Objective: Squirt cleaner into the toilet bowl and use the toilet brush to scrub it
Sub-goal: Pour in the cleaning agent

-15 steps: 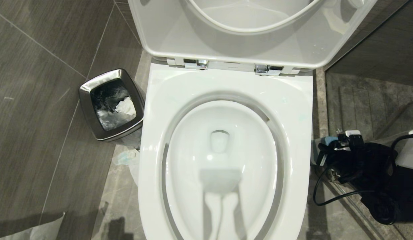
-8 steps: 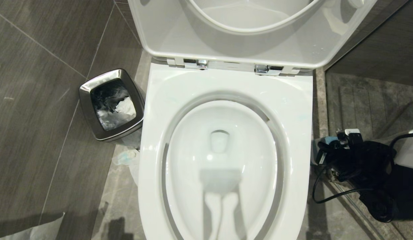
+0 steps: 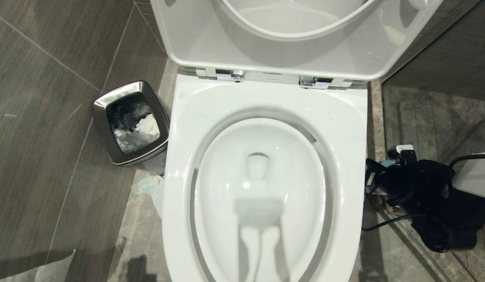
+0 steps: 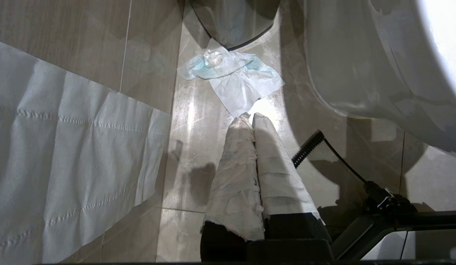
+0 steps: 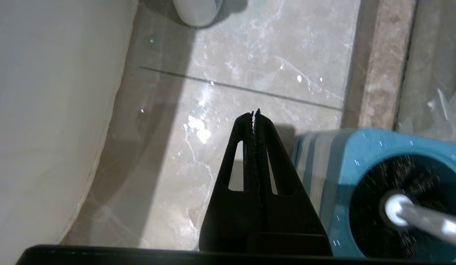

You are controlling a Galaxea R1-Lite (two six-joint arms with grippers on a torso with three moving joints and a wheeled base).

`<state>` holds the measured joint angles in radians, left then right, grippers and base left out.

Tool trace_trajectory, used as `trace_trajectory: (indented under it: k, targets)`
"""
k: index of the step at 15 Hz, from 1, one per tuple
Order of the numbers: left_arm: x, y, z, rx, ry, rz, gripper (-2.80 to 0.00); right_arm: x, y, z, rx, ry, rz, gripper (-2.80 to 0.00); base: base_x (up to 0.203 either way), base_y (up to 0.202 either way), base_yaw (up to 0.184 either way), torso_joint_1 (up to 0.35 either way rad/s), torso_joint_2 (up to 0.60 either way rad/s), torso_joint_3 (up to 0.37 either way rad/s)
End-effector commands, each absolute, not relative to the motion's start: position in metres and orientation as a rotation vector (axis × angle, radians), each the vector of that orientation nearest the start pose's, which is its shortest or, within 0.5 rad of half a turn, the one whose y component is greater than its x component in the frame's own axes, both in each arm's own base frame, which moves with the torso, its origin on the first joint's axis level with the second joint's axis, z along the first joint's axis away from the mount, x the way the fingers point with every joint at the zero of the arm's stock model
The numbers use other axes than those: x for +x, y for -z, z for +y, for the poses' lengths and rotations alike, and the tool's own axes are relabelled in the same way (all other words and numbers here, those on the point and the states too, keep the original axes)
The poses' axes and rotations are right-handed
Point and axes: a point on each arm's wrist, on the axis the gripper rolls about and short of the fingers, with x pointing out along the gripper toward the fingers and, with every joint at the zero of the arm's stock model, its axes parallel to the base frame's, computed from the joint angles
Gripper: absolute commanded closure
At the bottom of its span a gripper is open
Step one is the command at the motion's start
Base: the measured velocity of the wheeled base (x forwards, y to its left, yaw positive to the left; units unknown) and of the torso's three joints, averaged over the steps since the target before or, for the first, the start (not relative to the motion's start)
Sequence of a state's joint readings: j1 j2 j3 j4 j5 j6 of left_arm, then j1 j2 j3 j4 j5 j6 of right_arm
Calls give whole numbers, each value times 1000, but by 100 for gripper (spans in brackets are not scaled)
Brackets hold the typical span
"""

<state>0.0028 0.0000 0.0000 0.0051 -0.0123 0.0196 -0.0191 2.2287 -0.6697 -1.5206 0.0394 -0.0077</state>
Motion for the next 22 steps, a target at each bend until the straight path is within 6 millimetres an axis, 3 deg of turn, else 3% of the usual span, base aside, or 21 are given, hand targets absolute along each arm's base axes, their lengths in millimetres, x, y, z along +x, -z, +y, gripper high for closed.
trace_trajectory:
  k: [1, 7, 14, 15, 22]
  targets:
    - [-23, -75, 0, 20, 9, 8, 0, 369, -63, -2, -6, -44, 8, 0, 0, 0, 0, 0, 0, 0]
    - [-23, -75, 0, 20, 9, 8, 0, 386, -65, 12, -22, -90, -42, 0, 0, 0, 0, 0, 0, 0]
    - [-23, -75, 0, 20, 9, 8, 0, 385, -74, 10, -24, -82, -66, 0, 0, 0, 0, 0, 0, 0]
    - [-23, -75, 0, 19, 9, 8, 0, 384, -74, 10, -24, -82, -66, -280, 0, 0, 0, 0, 0, 0]
    - [-23, -75, 0, 19, 9, 8, 0, 385, -77, 9, -39, -64, -76, -280, 0, 0, 0, 0, 0, 0]
